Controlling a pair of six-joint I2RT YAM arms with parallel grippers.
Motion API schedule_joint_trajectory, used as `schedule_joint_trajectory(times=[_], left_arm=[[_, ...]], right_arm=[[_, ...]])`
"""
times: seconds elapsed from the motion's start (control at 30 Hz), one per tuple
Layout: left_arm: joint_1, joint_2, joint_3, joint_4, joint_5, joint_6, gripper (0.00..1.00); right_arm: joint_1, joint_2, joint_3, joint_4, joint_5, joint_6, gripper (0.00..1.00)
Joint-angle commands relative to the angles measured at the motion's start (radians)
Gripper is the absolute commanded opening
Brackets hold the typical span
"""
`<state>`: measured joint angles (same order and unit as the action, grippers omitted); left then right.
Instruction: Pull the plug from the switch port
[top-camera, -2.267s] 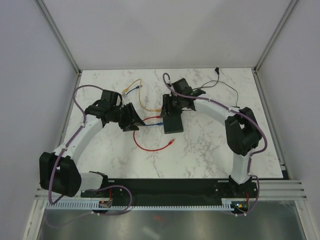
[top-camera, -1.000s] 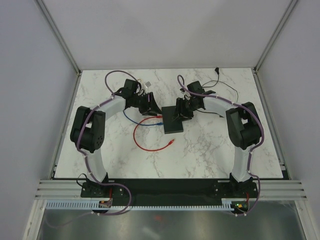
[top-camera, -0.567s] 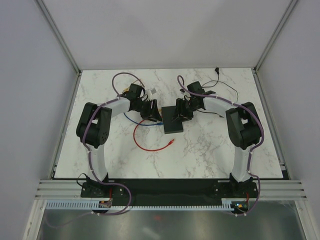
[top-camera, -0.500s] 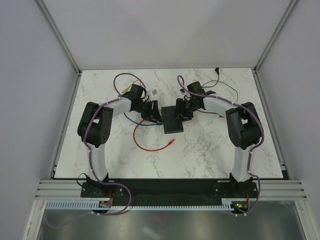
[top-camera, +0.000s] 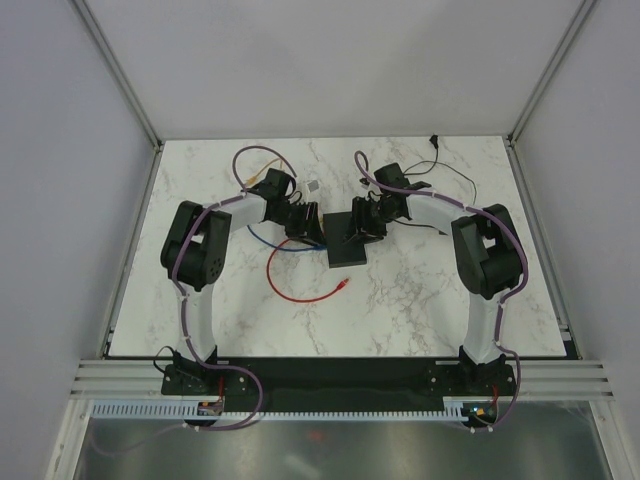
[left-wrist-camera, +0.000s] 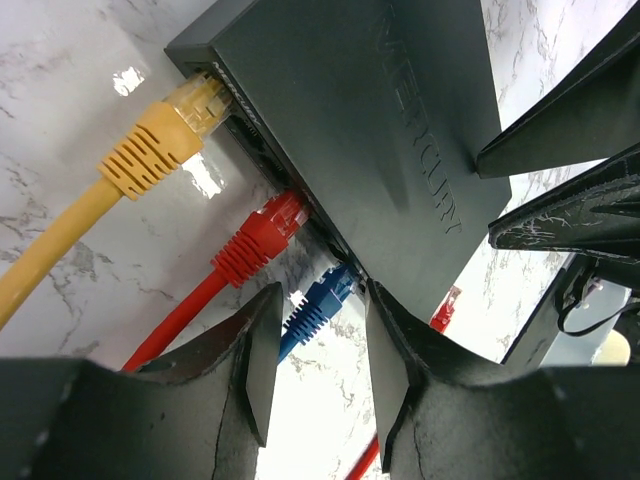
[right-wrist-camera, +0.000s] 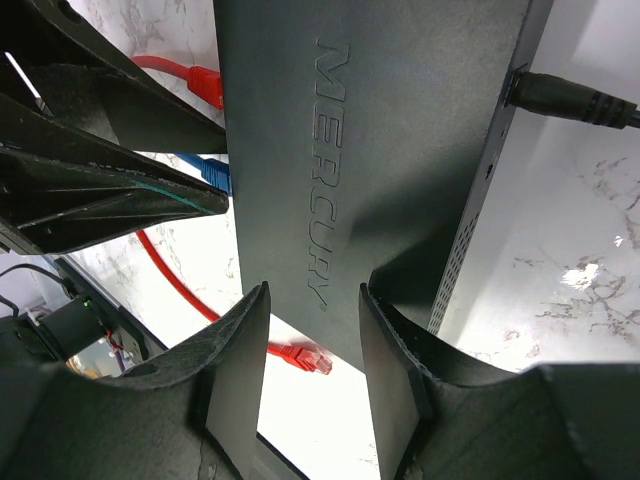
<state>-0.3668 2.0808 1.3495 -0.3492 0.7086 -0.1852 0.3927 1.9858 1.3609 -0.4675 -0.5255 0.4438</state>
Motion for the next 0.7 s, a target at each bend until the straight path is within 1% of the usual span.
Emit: schedule_joint_trajectory(times=[0.0, 0.17, 0.2, 0.37, 0.4, 0.53, 0.63, 0.67], left_arm=[[-0.006, 0.024, 0.022, -0.023, 0.009, 0.053, 0.47], [-0.006, 0.038, 0.033, -0.043, 0.002, 0.056, 0.46], [-0.007, 0.039, 0.042, -0.053, -0.009, 0.055, 0.43], [-0.012, 0.062, 0.057, -0.082, -0.066, 0.047, 0.38], [-0.014, 0.064, 0.062, -0.085, -0.067, 0.041, 0.36], [-0.018, 0.071, 0.065, -0.088, -0.075, 0.017, 0.33], [-0.023, 0.082, 0.074, -0.105, -0.074, 0.009, 0.29], [-0.023, 0.091, 0.077, -0.111, -0.067, 0.009, 0.25]], right_arm=[[0.0, 0.021, -0.009, 0.003, 0.001, -0.024, 0.5], [0.0, 0.028, -0.002, 0.003, 0.001, -0.02, 0.49], [0.0, 0.028, -0.002, 0.003, 0.001, -0.02, 0.5], [0.0, 0.031, -0.002, 0.004, 0.004, -0.017, 0.49], [0.0, 0.031, -0.002, 0.003, 0.005, -0.019, 0.49], [0.0, 0.033, 0.0, 0.003, 0.013, -0.017, 0.49], [0.0, 0.036, 0.0, 0.0, 0.016, -0.017, 0.49], [0.0, 0.036, 0.0, 0.0, 0.018, -0.014, 0.49]])
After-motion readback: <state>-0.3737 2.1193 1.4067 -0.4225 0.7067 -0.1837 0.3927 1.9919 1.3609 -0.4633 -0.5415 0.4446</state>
